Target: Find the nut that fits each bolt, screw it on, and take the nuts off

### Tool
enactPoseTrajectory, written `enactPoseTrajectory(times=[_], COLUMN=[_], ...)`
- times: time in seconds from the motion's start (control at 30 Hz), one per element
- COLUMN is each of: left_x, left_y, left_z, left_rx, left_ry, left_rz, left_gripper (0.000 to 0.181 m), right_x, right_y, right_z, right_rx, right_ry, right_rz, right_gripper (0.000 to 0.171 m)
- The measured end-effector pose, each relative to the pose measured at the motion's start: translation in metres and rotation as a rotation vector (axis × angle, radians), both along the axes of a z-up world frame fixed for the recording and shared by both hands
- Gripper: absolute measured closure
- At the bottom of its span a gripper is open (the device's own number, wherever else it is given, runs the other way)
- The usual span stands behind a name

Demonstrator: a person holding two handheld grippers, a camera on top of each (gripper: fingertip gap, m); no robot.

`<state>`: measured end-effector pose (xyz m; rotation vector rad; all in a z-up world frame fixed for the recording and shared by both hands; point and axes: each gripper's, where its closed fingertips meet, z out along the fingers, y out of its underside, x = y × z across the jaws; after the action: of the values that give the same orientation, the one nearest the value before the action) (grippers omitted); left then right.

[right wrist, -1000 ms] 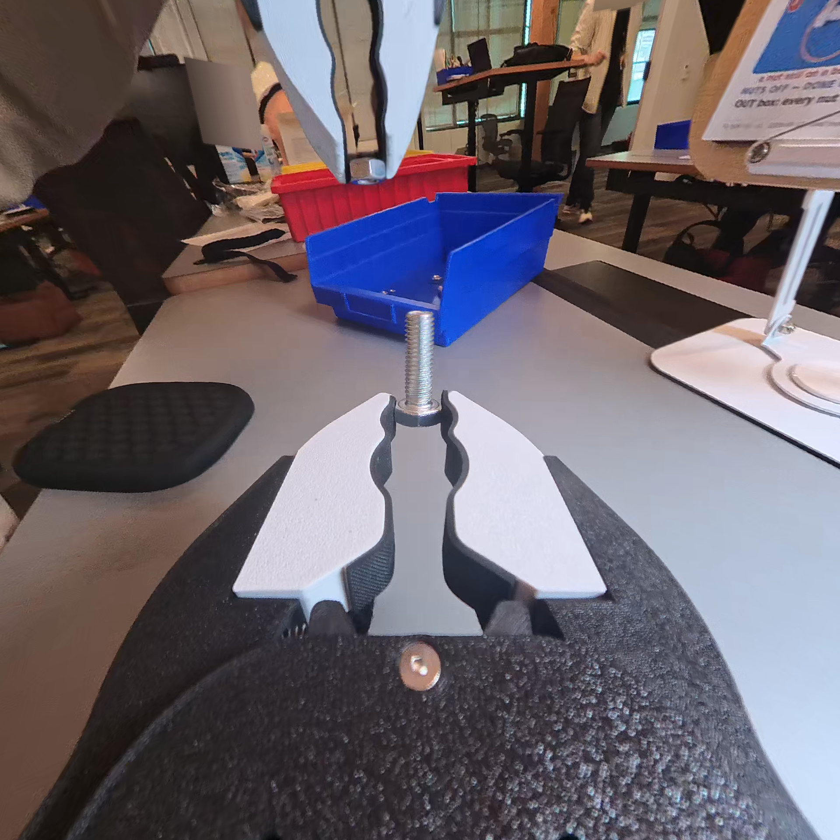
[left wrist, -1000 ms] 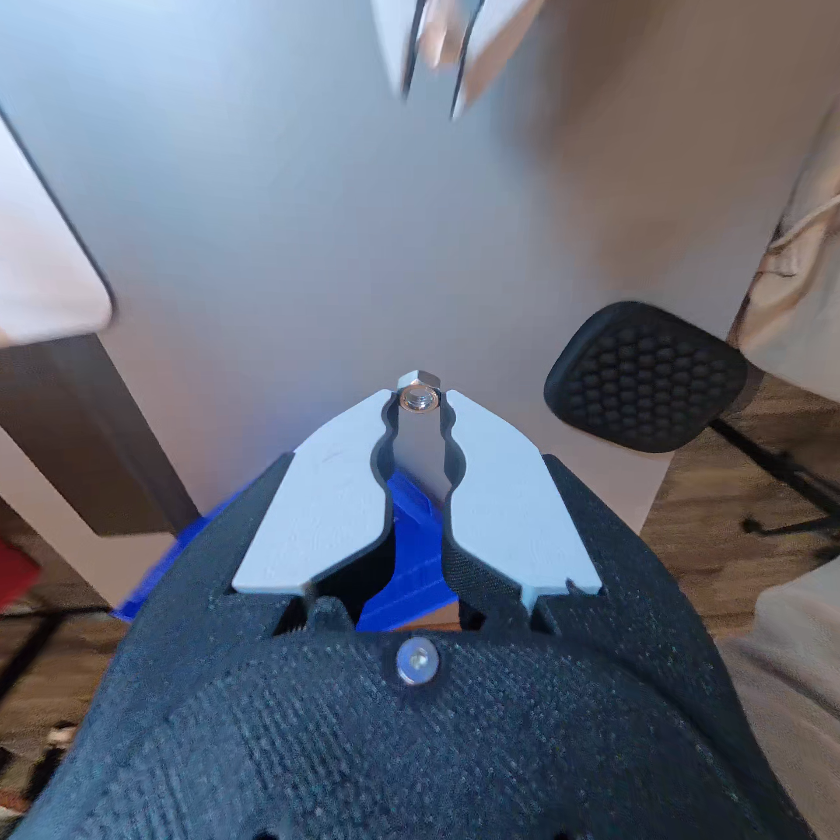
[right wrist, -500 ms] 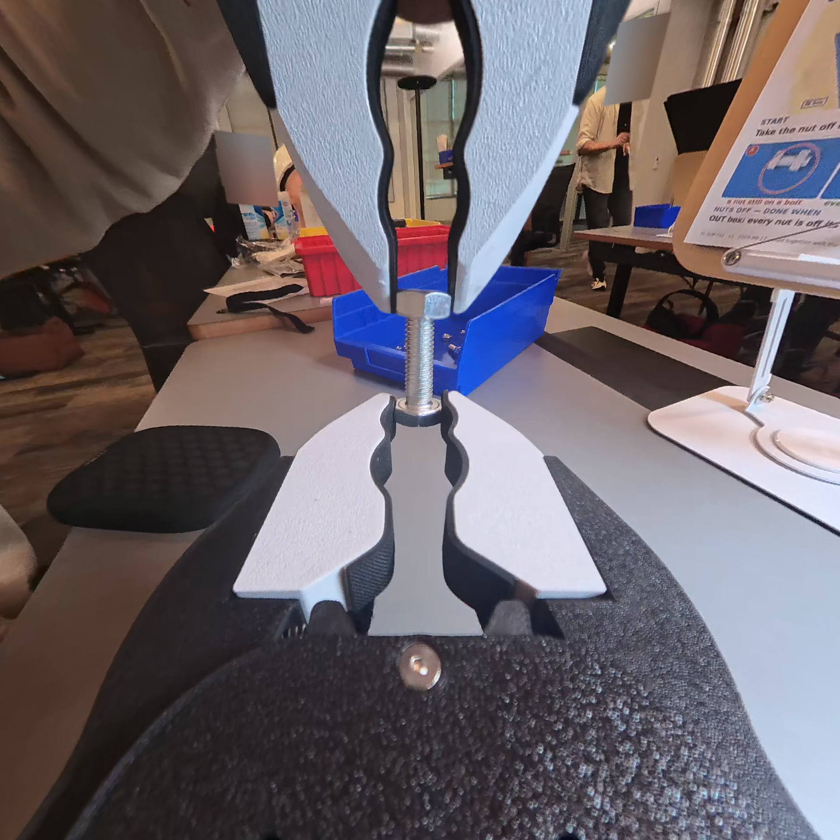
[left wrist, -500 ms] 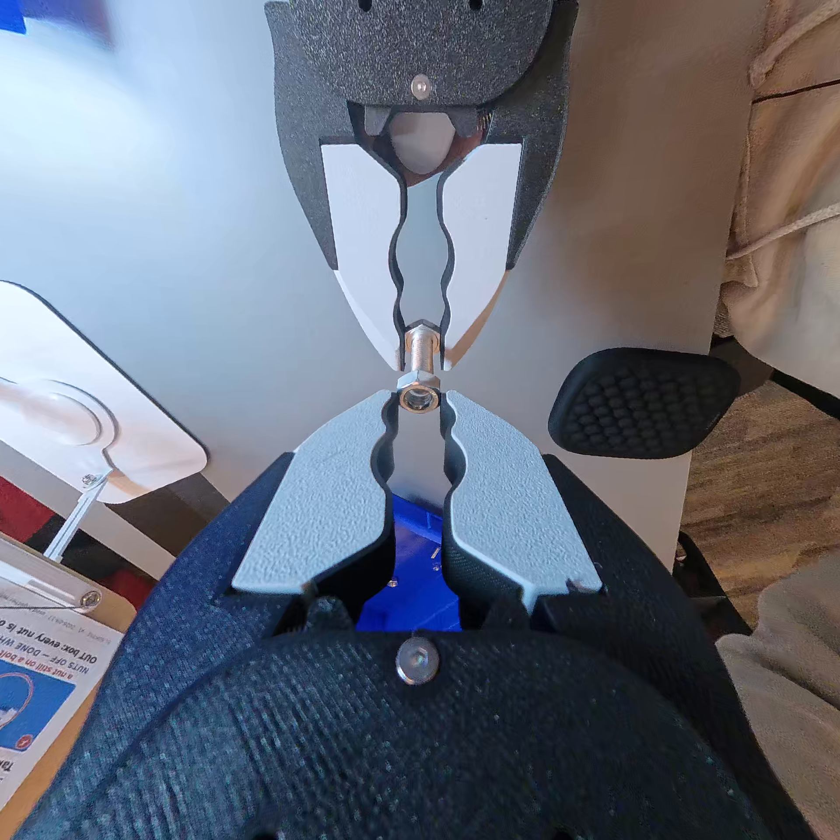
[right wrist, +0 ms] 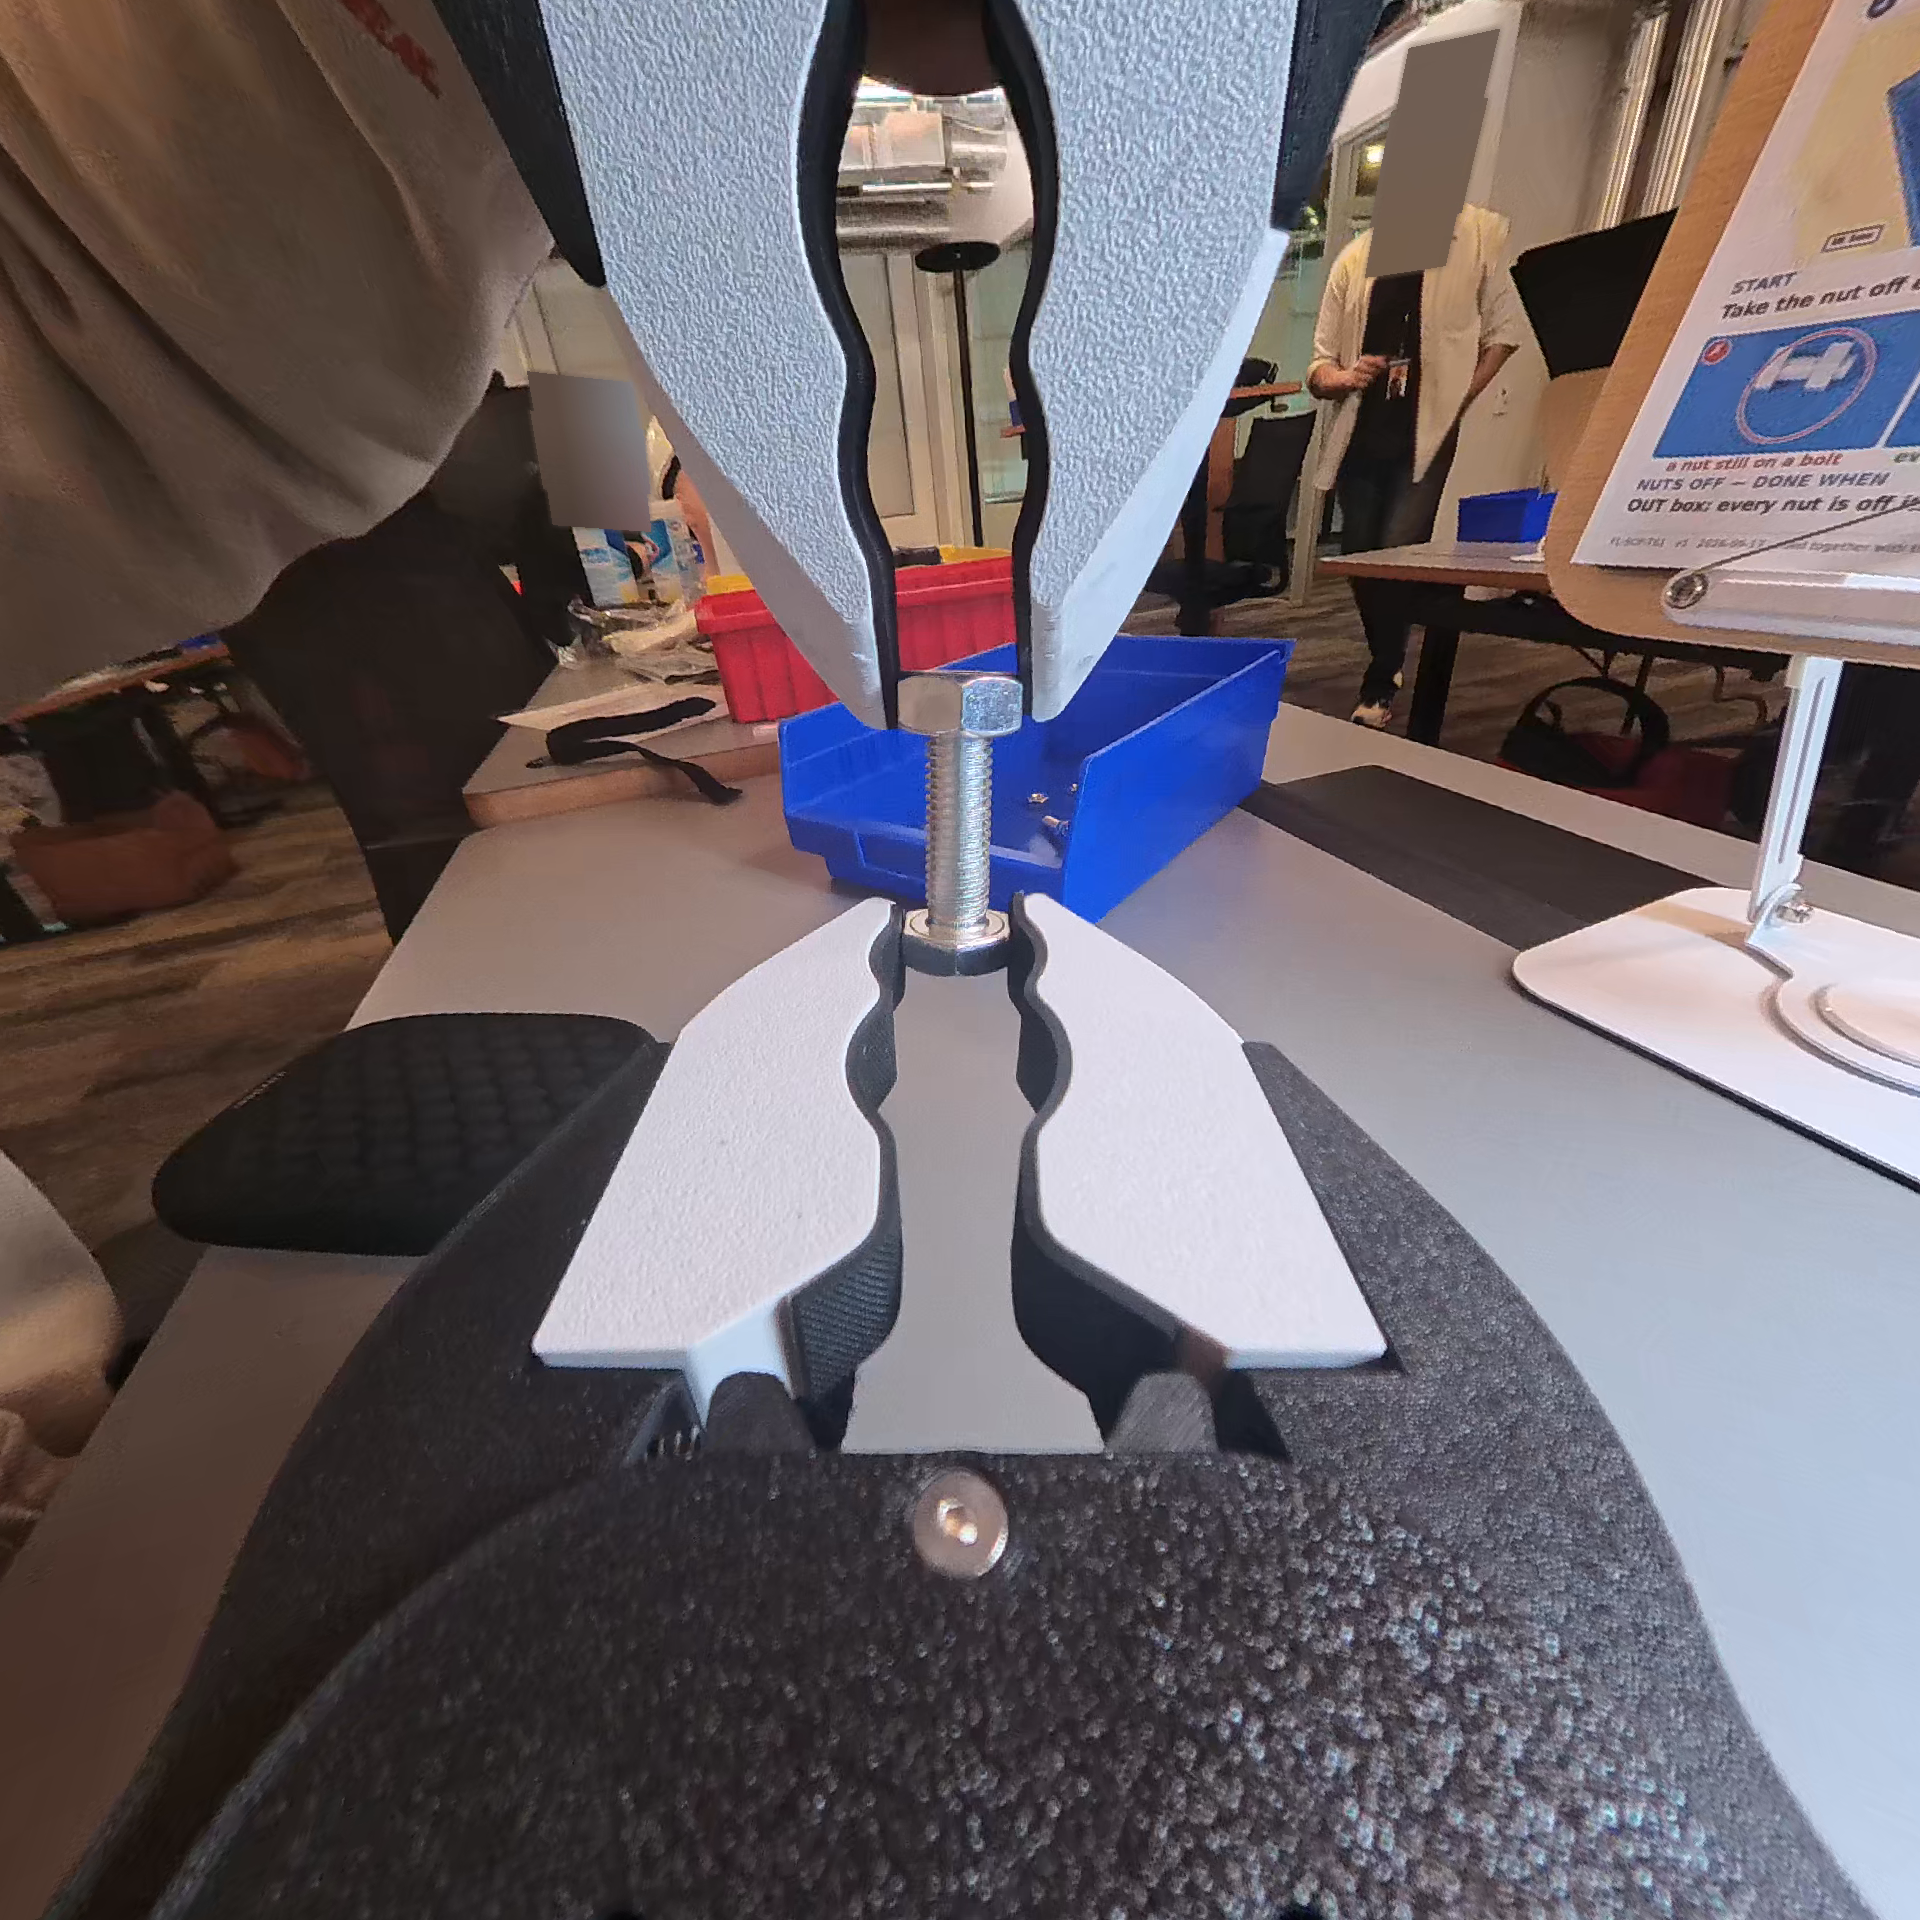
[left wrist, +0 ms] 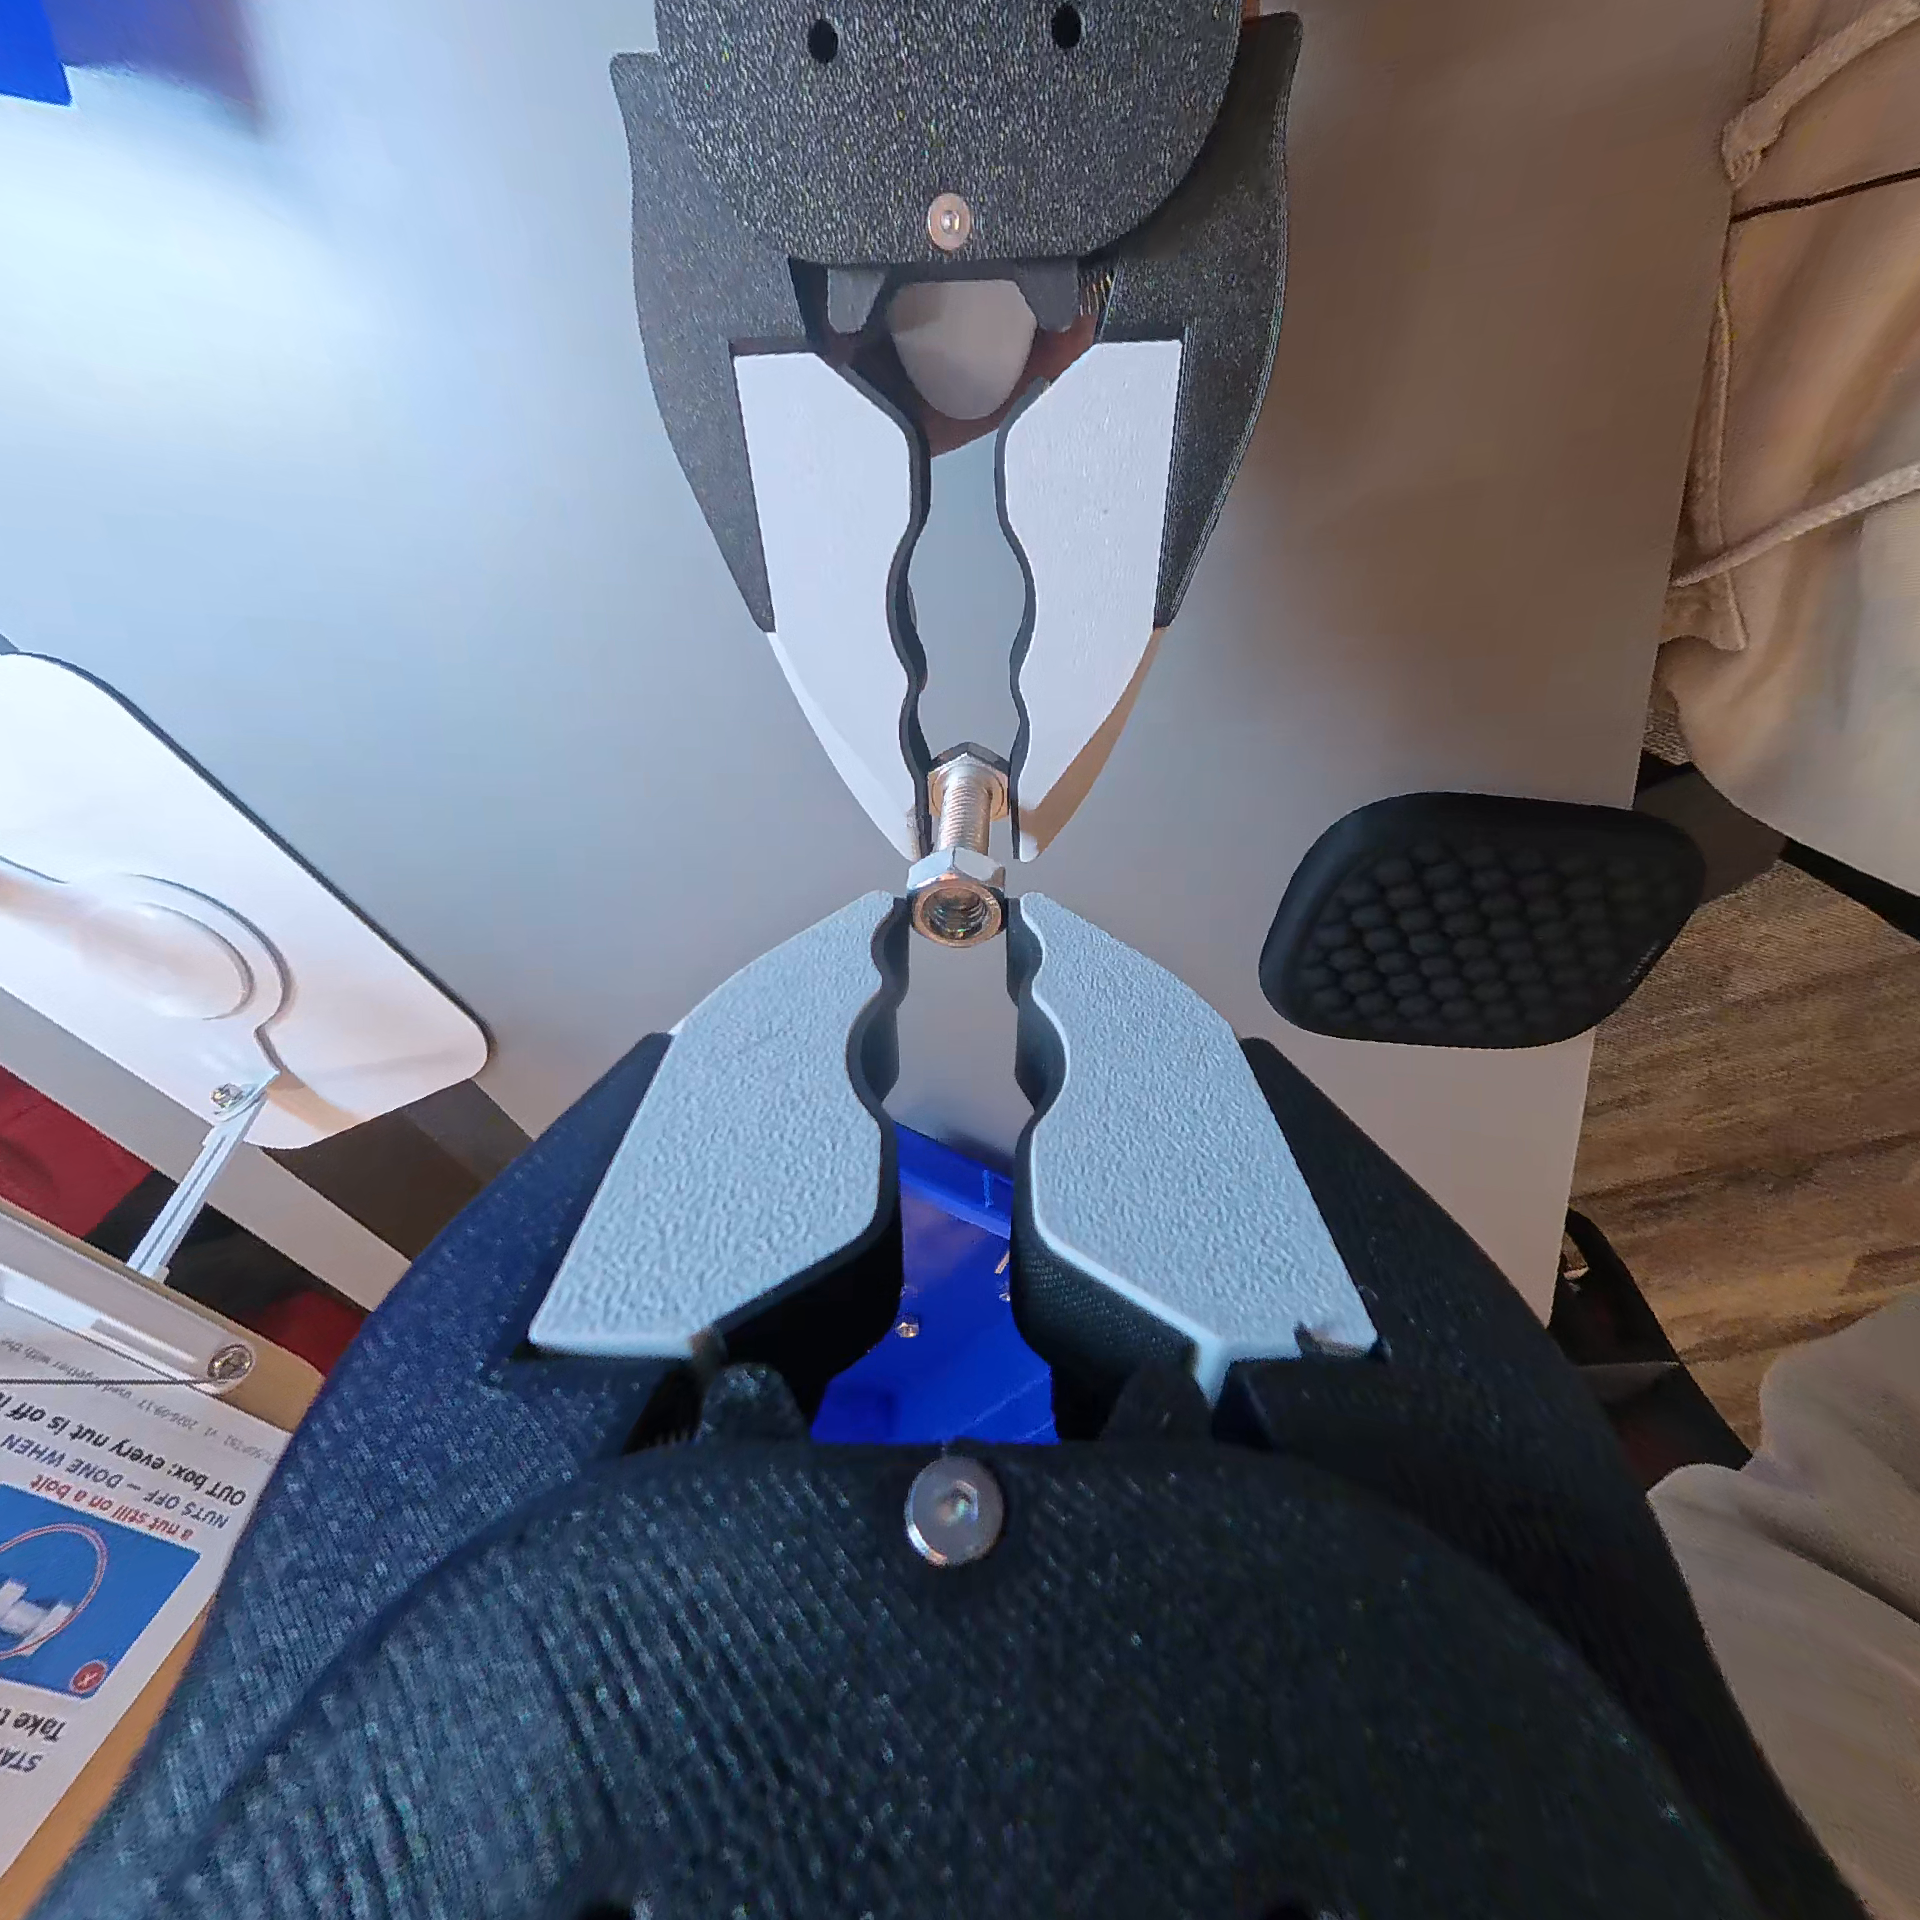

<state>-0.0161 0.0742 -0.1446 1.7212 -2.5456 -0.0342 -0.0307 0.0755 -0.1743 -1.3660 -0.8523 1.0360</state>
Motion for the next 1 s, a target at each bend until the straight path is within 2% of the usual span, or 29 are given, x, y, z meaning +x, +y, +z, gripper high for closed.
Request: enactPoseTrajectory(times=[0.27,0.4,0.5,0.63,0.77,0.87,1.0], left_x=[0.002,0.002,0.008,0.026,0.030,0.035,0.039], left_y=[-0.001,-0.002,-0.004,0.004,0.007,0.005,0.008], left_z=[0.003,0.011,0.026,0.046,0.045,0.035,0.027], left_rx=[0.002,0.010,-0.013,-0.009,0.016,-0.005,0.022], left_ry=[-0.038,-0.116,-0.334,-0.876,-1.296,-1.442,-1.477], left_rz=[-0.008,-0.008,0.019,0.122,0.283,0.372,0.396], left_gripper=[0.159,0.156,0.153,0.151,0.149,0.144,0.147], right_x=[-0.001,0.002,0.007,0.019,0.027,0.028,0.027], right_y=[-0.001,0.000,0.002,0.008,0.014,0.015,0.015], right_z=[-0.001,0.000,0.004,0.013,0.017,0.018,0.015], right_rx=[0.019,0.035,0.064,0.101,0.114,0.122,0.137], right_ry=[-0.006,-0.009,-0.006,0.006,0.010,0.011,-0.005], right_rz=[-0.001,-0.013,-0.037,-0.079,-0.110,-0.121,-0.128], right_gripper=[0.152,0.152,0.152,0.152,0.152,0.152,0.152])
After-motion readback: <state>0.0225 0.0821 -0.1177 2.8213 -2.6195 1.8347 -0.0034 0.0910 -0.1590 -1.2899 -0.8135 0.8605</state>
